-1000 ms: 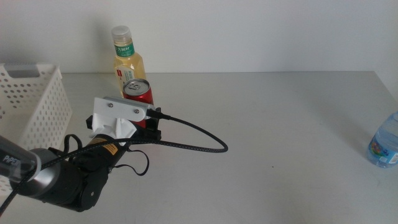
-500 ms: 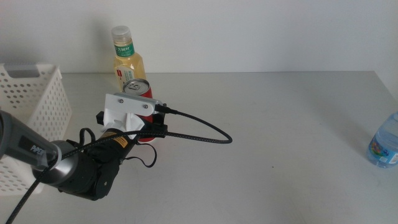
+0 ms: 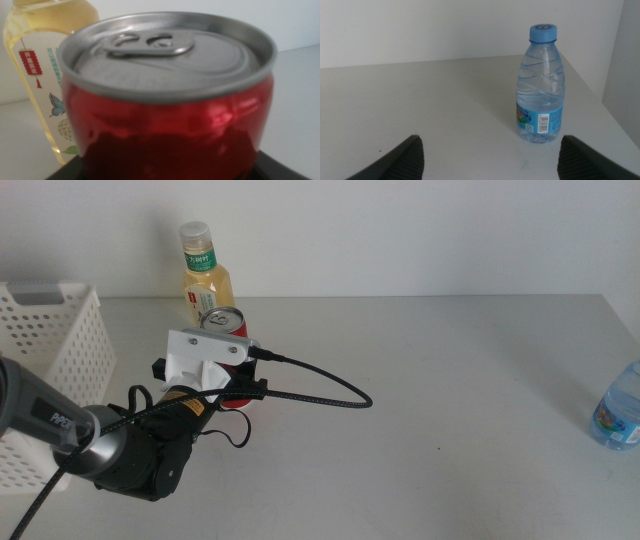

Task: Use arms to grab the bottles and put them into the dustbin to the left of the table.

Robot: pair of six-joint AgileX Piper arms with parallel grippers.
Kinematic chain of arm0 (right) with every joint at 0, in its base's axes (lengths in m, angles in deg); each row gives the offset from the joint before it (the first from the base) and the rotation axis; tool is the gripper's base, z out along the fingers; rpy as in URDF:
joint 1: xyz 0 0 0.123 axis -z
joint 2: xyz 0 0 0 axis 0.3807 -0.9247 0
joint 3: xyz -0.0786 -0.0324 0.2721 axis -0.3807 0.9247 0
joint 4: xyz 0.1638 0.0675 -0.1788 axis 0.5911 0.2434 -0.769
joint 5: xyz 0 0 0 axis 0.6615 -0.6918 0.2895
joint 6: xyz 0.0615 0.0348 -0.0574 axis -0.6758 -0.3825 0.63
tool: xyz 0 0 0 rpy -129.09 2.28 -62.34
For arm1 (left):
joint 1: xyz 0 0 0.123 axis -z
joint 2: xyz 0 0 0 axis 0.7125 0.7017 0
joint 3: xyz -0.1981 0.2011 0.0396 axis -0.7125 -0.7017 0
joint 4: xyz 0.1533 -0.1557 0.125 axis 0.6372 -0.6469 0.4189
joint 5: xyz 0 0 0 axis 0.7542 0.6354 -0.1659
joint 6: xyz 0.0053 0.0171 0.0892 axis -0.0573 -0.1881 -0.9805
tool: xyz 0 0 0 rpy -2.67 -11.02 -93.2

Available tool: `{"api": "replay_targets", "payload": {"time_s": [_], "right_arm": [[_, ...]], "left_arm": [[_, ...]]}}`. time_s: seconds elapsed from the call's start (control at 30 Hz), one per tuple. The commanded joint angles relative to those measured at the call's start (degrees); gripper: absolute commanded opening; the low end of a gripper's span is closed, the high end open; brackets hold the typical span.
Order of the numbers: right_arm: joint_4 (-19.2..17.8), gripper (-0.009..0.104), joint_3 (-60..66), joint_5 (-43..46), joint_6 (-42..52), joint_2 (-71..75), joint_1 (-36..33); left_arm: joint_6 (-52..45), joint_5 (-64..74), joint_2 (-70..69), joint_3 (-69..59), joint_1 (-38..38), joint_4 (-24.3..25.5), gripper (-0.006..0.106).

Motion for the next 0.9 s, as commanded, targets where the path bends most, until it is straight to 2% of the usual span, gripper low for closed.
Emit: {"api": "replay_targets", "payload": {"time_s": [0.0,0.03,0.07,0.23,0.67,0.87], "right_arm": [[-0.74,0.094,-0.55,4.66,0.33,1.21,0.36],[-0.74,0.094,-0.55,4.66,0.33,1.21,0.36],[-0.74,0.094,-0.55,4.66,0.33,1.21,0.36],[-0.74,0.094,-0.55,4.66,0.33,1.21,0.36],[-0.74,0.094,-0.55,4.66,0.33,1.21,0.36],[-0.74,0.094,-0.55,4.66,0.28,1.21,0.36]], "left_arm": [[0.52,-4.48,-2.64,0.67,-0.08,-0.52,0.035],[1.43,-4.60,-2.64,0.28,-0.02,-0.46,0.024],[1.98,-4.60,-2.64,0.15,-0.02,-0.31,0.018],[2.20,-4.16,-3.34,0.16,-0.02,0.81,-0.001],[1.98,29.56,-24.00,0.33,-0.07,2.02,-0.002],[1.98,52.38,-32.95,5.01,-0.07,1.80,-0.002]]}}
